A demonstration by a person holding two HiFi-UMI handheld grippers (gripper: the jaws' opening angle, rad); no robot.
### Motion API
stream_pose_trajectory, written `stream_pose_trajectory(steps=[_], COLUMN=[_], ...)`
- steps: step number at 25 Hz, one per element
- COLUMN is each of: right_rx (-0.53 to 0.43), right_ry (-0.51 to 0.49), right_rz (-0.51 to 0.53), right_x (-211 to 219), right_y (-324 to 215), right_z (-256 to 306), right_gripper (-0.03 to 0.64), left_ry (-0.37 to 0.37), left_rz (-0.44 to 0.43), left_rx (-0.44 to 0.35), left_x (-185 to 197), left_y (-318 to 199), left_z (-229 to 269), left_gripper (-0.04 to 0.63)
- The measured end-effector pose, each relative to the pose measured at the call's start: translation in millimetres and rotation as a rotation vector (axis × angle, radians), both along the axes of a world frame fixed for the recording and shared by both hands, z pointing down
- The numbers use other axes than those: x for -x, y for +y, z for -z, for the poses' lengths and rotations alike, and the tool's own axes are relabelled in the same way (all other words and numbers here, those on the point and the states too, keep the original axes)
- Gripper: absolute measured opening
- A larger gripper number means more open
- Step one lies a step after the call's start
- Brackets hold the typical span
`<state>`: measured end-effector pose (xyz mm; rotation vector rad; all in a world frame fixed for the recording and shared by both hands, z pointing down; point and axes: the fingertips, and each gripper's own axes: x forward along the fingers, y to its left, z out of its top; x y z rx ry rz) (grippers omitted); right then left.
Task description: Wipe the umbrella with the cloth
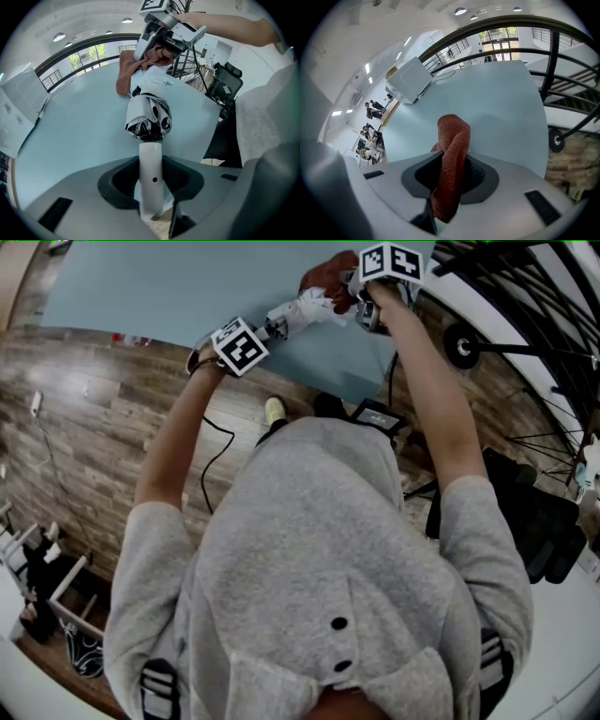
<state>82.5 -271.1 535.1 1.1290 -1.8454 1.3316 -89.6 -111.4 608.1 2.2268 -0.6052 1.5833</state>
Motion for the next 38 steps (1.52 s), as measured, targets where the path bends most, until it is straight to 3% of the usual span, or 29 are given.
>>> stream_pose_trajectory(steps=[5, 15, 20, 23, 26, 30, 34, 36, 38], right_rx=[-0.029, -0.096, -0.197, -0.283, -0.382, -0.528, -0.674, -0.756, -0.838], right_ry=[0.046, 0.243, 0.295, 0.320, 0.331, 0.302, 0.297, 0.295, 0.287], right_rz=[-0.032, -0.086, -0.099, -0.111, -0.118, -0.127, -0.080, -0.050, -0.036], right_x=[-25.6, -115.2, -144.0, -152.4, -153.7, -143.2, -125.4, -122.2, -126.0], right_y=[-3.2, 17.8, 50.6, 78.2, 111.4, 155.3, 193.5, 213.3, 235.9], right_z=[1.2, -9.2, 12.2, 37.0, 67.5, 111.8, 155.7, 182.3, 208.1], right_gripper=[0.100, 0.100, 0.100, 0.101, 0.101, 0.104, 0.107, 0.107, 0.109], left_ry=[-0.005, -0.004, 0.094, 0.214, 0.364, 0.522, 0.649, 0.685, 0.711], left_rz=[-0.007, -0.007, 0.084, 0.146, 0.226, 0.362, 0.422, 0.468, 0.508], left_rx=[-0.006, -0.006, -0.016, -0.044, -0.142, -0.370, -0.539, -0.604, -0.658], left_x=[-2.1, 2.3, 8.2, 7.5, 12.4, 33.0, 24.9, 8.5, -15.8], left_y=[-1.1, -3.4, 1.2, 3.4, -3.1, -7.3, 20.3, 41.0, 66.1], left_z=[0.2, -1.2, -0.8, 13.6, 42.5, 108.8, 182.3, 215.6, 245.6], left_gripper=[0.156, 0.156, 0.161, 0.166, 0.166, 0.166, 0.158, 0.038, 0.017])
